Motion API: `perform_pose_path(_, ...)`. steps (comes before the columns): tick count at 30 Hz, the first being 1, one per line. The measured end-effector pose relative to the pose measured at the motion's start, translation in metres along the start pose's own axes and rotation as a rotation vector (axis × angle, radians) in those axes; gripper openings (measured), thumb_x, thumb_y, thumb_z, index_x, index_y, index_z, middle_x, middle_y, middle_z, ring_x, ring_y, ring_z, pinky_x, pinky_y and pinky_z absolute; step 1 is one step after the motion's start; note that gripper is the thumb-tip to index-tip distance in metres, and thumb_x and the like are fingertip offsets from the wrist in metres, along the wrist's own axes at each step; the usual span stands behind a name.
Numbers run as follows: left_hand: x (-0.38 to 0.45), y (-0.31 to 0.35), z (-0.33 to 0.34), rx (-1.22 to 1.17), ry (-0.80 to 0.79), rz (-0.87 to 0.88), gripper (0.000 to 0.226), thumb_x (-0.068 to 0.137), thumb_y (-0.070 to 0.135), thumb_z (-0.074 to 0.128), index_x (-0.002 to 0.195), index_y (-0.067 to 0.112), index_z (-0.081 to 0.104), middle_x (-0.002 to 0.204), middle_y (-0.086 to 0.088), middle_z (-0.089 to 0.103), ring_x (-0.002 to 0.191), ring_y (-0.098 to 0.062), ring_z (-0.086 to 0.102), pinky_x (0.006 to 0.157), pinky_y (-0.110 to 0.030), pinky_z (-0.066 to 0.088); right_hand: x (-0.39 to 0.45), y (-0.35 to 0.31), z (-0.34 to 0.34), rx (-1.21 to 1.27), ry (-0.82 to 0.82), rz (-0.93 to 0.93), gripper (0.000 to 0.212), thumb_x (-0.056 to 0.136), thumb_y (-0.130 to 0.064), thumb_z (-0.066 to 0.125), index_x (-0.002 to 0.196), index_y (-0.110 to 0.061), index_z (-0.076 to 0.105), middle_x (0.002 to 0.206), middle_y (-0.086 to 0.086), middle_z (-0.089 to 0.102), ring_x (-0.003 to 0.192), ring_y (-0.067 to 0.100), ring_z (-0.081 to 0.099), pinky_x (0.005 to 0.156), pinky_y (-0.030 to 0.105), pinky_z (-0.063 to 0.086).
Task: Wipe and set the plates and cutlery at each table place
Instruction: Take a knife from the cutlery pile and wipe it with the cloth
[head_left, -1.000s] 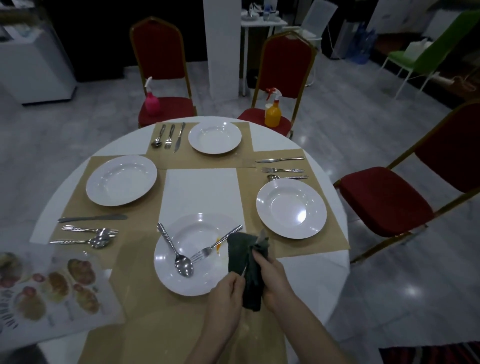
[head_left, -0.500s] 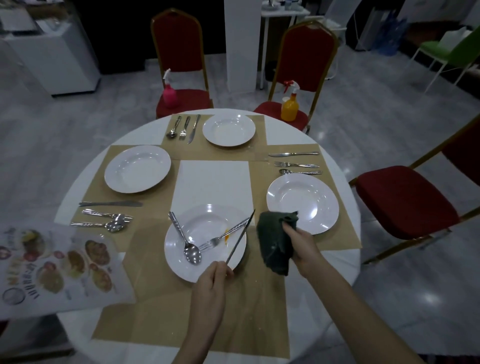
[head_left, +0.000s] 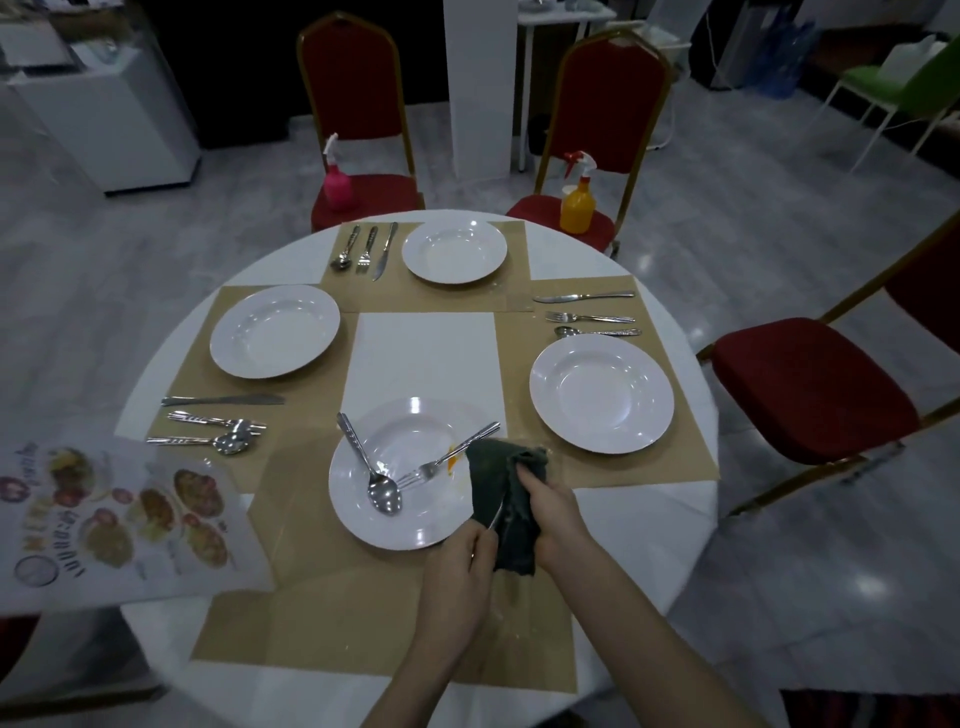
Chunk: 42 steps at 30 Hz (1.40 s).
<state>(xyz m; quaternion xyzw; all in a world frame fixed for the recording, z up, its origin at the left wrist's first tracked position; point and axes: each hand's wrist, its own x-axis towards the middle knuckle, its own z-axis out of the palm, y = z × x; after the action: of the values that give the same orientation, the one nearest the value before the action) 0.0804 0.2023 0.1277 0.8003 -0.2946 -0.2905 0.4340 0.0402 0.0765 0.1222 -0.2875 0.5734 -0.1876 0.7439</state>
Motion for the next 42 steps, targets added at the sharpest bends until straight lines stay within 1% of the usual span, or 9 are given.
perform_pose_path(7,0.004,0.009,-0.033,0.001,-0.004,0.019,0.034,0.097,0.017,0.047,0.064,0.018,0.043,0.051,0.012,0.042,0.051,-0.004,0.034,0.054,-0.026,0.029,0.014,-0.030,0.018,-0.079,-0.018,-0.060,0.020,0.090,-0.024,0.069,0.102,-0.008,0.070,0.103,0.014,0.071,0.096,0.033,0.067,0.086,0.044,0.055)
perform_pose_path(9,0.001,0.008,-0.035,-0.015,-0.008,0.026,0.032,0.097,0.017,0.047,0.066,0.014,0.046,0.051,0.011,0.042,0.051,-0.003,0.034,0.054,-0.025,0.029,0.016,-0.029,0.017,-0.095,-0.016,-0.055,0.015,0.091,-0.025,0.067,0.093,-0.010,0.069,0.099,0.013,0.070,0.094,0.032,0.066,0.085,0.042,0.055)
perform_pose_path(12,-0.012,-0.004,-0.030,-0.109,-0.026,-0.028,0.031,0.098,0.016,0.046,0.069,0.004,0.049,0.050,0.009,0.038,0.049,-0.004,0.032,0.049,-0.020,0.027,0.023,-0.024,0.002,-0.192,0.047,-0.105,0.021,0.091,-0.026,0.066,0.099,-0.006,0.068,0.098,0.012,0.070,0.093,0.031,0.066,0.085,0.042,0.054)
perform_pose_path(16,-0.033,-0.037,-0.018,-0.224,-0.038,-0.213,0.035,0.096,0.020,0.045,0.063,0.015,0.052,0.046,0.007,0.034,0.043,-0.008,0.029,0.045,-0.023,0.024,0.036,-0.044,-0.044,-0.232,0.167,-0.132,0.026,0.091,-0.024,0.065,0.105,-0.001,0.066,0.105,0.016,0.068,0.095,0.033,0.063,0.083,0.040,0.052)
perform_pose_path(21,-0.041,-0.072,-0.002,-0.262,-0.072,-0.339,0.029,0.096,0.016,0.044,0.071,0.008,0.055,0.049,-0.002,0.039,0.043,-0.011,0.032,0.040,-0.019,0.025,0.024,-0.050,-0.074,-0.409,-0.008,-0.157,0.024,0.095,-0.029,0.059,0.107,-0.009,0.067,0.104,0.010,0.070,0.099,0.029,0.064,0.087,0.041,0.051)
perform_pose_path(27,-0.034,-0.082,0.013,-0.138,-0.158,-0.278,0.031,0.095,0.006,0.045,0.068,0.018,0.054,0.055,0.005,0.051,0.051,-0.007,0.044,0.050,-0.023,0.036,0.006,-0.011,-0.087,-0.373,-0.041,-0.082,0.020,0.098,-0.027,0.056,0.108,-0.012,0.065,0.107,0.010,0.069,0.099,0.025,0.063,0.074,0.032,0.051)
perform_pose_path(34,-0.040,-0.107,0.017,0.077,0.023,-0.188,0.037,0.093,0.001,0.051,0.079,0.035,0.049,0.083,0.009,0.054,0.081,-0.009,0.052,0.073,-0.011,0.037,-0.004,0.013,-0.096,-0.366,-0.053,-0.037,0.025,0.097,-0.029,0.055,0.112,-0.011,0.064,0.108,0.009,0.069,0.100,0.024,0.063,0.076,0.033,0.051)
perform_pose_path(38,-0.045,-0.120,0.015,0.288,0.013,-0.105,0.014,0.090,0.012,0.060,0.091,0.024,0.053,0.082,0.015,0.047,0.079,-0.015,0.052,0.069,-0.024,0.036,-0.003,0.019,-0.094,-0.382,-0.057,-0.031,0.028,0.097,-0.030,0.056,0.115,-0.011,0.064,0.109,0.008,0.069,0.102,0.025,0.063,0.087,0.039,0.052)
perform_pose_path(42,-0.036,-0.121,0.014,0.510,-0.027,-0.042,0.009,0.089,0.019,0.057,0.085,0.012,0.053,0.084,-0.002,0.052,0.067,-0.029,0.059,0.056,-0.036,0.039,-0.003,0.022,-0.087,-0.417,-0.070,-0.034,0.027,0.098,-0.029,0.054,0.116,-0.012,0.064,0.109,0.007,0.070,0.102,0.025,0.064,0.083,0.036,0.053)
